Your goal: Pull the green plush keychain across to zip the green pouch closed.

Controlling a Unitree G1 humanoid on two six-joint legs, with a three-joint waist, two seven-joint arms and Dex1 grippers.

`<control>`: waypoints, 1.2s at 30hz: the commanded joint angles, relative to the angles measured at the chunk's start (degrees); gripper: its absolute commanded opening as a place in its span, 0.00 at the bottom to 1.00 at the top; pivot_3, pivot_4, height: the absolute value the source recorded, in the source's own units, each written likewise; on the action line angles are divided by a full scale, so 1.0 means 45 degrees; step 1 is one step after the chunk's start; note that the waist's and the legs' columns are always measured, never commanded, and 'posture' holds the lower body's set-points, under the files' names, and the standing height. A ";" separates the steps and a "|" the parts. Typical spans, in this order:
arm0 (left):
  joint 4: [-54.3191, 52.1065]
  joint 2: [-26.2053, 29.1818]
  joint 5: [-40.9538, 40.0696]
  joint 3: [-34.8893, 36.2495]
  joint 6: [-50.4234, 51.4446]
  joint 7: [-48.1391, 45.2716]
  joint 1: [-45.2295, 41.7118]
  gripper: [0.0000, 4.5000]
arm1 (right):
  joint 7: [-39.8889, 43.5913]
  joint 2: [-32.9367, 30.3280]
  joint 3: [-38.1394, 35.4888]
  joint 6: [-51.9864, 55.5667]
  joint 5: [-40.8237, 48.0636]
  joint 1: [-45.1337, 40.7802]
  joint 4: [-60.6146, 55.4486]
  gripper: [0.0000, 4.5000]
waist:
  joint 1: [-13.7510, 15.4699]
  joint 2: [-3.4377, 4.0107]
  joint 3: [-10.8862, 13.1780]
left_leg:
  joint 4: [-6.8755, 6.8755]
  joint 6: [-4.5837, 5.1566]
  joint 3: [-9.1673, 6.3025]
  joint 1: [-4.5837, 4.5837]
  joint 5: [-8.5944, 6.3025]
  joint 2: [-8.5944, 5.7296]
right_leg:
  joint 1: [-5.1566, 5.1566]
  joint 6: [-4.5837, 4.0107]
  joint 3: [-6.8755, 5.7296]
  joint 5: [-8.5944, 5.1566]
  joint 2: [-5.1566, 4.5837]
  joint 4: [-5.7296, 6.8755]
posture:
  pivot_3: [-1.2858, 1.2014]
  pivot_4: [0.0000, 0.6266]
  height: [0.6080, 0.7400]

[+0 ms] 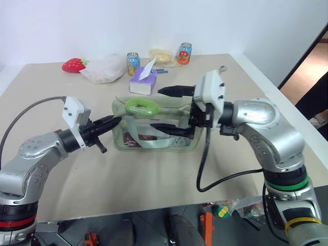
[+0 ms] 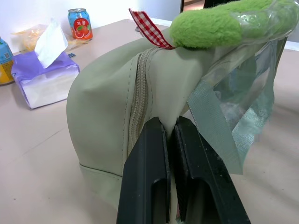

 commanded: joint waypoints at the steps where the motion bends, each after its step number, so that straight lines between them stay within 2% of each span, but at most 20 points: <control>1: -0.0449 0.0024 -0.0082 0.0128 -0.0121 0.0020 -0.0055 0.00 | -0.0198 0.0134 0.0195 -0.0784 -0.0909 -0.0567 0.0478 1.00 | -0.0007 0.0000 0.0000 | 0.0003 0.0000 0.0005 -0.0001 0.0000 0.0000 | 0.0000 0.0000 0.0001 0.0000 -0.0001 -0.0002 | 0.52 0.24 1.00; 3: -0.0486 0.0018 -0.0058 0.0114 -0.0144 0.0044 0.0001 0.00 | -0.0142 0.0219 0.0416 -0.1148 -0.1283 -0.0603 0.0888 1.00 | -0.0007 -0.0001 -0.0001 | 0.0006 0.0000 0.0006 0.0000 0.0000 0.0001 | 0.0000 0.0000 0.0002 0.0001 0.0000 -0.0003 | 0.52 0.24 1.00; 6: -0.0573 -0.0020 -0.0052 0.0112 -0.0140 0.0132 0.0082 0.00 | -0.0013 0.0295 0.0662 -0.1591 -0.1717 -0.0435 0.1261 0.82 | -0.0008 -0.0001 0.0000 | 0.0005 0.0000 0.0002 0.0001 0.0000 0.0003 | 0.0000 -0.0002 0.0000 0.0000 0.0002 -0.0002 | 0.52 0.24 1.00; 17: -0.0637 -0.0035 0.0025 0.0131 -0.0212 0.0344 0.0236 0.00 | 0.0347 0.0815 0.0993 -0.2281 -0.2328 -0.0154 0.1762 0.00 | -0.0008 -0.0001 0.0000 | 0.0005 0.0000 0.0002 0.0002 0.0000 0.0003 | 0.0000 0.0001 0.0001 0.0002 0.0003 -0.0002 | 0.52 0.24 1.00; 26: -0.0614 -0.0080 0.0102 0.0104 -0.0260 0.0420 0.0270 0.00 | 0.0216 0.1506 0.0075 -0.1696 -0.1412 -0.0478 0.1468 0.00 | -0.0008 -0.0001 0.0000 | 0.0005 0.0000 0.0003 0.0000 0.0000 0.0003 | 0.0001 0.0006 0.0001 0.0006 0.0002 -0.0002 | 0.52 0.24 1.00; 36: -0.0471 -0.0165 0.0195 0.0053 -0.0312 0.0447 0.0231 0.00 | 0.0175 0.1161 -0.0789 -0.1562 -0.1104 -0.0945 0.1648 0.00 | -0.0003 0.0000 0.0000 | 0.0005 0.0001 0.0002 0.0000 0.0000 0.0003 | 0.0000 -0.0001 0.0000 0.0002 0.0002 -0.0002 | 0.52 0.24 1.00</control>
